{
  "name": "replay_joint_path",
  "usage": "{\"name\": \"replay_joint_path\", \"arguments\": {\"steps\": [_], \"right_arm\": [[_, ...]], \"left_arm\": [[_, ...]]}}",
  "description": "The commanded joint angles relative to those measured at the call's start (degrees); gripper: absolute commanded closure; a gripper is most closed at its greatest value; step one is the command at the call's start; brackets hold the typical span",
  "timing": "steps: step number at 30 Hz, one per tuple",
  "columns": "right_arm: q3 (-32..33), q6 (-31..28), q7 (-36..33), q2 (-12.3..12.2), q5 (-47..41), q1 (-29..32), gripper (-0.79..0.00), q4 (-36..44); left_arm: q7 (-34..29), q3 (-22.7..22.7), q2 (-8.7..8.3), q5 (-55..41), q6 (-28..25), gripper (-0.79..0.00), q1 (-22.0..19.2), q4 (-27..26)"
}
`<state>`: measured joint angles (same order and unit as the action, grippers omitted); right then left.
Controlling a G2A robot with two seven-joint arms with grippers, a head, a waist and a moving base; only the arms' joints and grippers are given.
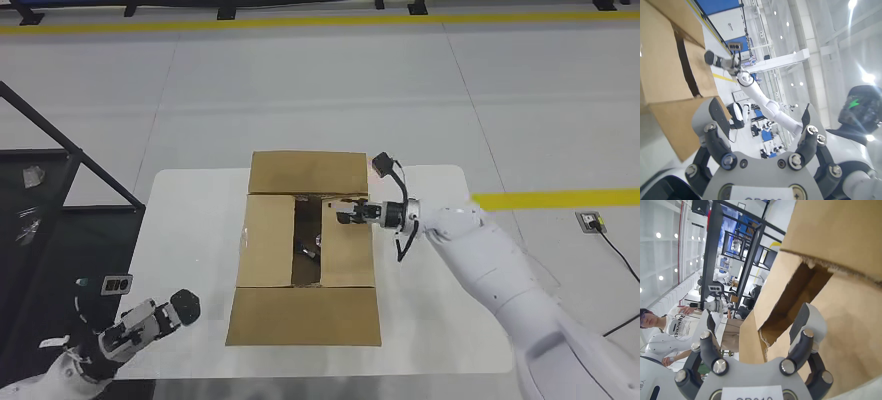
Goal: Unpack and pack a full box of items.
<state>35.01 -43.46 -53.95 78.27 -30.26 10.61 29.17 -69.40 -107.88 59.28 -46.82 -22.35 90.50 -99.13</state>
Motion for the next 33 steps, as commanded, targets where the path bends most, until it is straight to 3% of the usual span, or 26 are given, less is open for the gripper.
{"name": "replay_joint_path", "arguments": {"steps": [1,4,8,15,20,25,29,33], "right_arm": [[1.35,-2.28,1.74,-0.13,-0.52,-0.72,-0.785,-0.36],[2.8,-4.33,3.15,-0.38,-0.05,-1.94,-0.785,-1.07],[2.52,-1.1,6.4,-0.42,3.61,-3.23,-0.785,-2.96],[2.48,-0.39,7.16,-0.43,4.1,-2.88,-0.785,-2.69],[4.03,3.16,19.17,-0.72,7.37,-1.67,-0.785,-2.08],[5.32,5.9,27.9,-0.78,10.21,-1.27,-0.785,-4.18],[4.79,10.5,31.05,-0.09,13.37,-1.45,-0.785,-5.65],[4.75,14.33,29.14,1.17,12.62,-1.65,-0.785,-7.46]], "left_arm": [[-6.37,-0.29,-0.11,-2.62,0.1,-0.785,0.95,3.5],[-8.67,0.62,-0.2,-0.41,-0.11,-0.785,1.16,7.4],[-5.94,3.88,-0.08,6.07,-1.1,-0.785,0.19,10.89],[-4.23,10.64,0.26,12.29,-0.31,-0.785,-1.86,11.75],[-4.79,13.1,0.42,11.02,-0.99,-0.785,-3.99,10.38],[-5.08,12.65,0.35,8.06,-1.59,-0.785,-4.35,8.32],[-4.93,12.02,0.22,7.17,-1.24,-0.785,-4.51,6.44],[-1.54,12.01,0.31,6.2,-0.82,-0.785,-5.07,4.74]]}}
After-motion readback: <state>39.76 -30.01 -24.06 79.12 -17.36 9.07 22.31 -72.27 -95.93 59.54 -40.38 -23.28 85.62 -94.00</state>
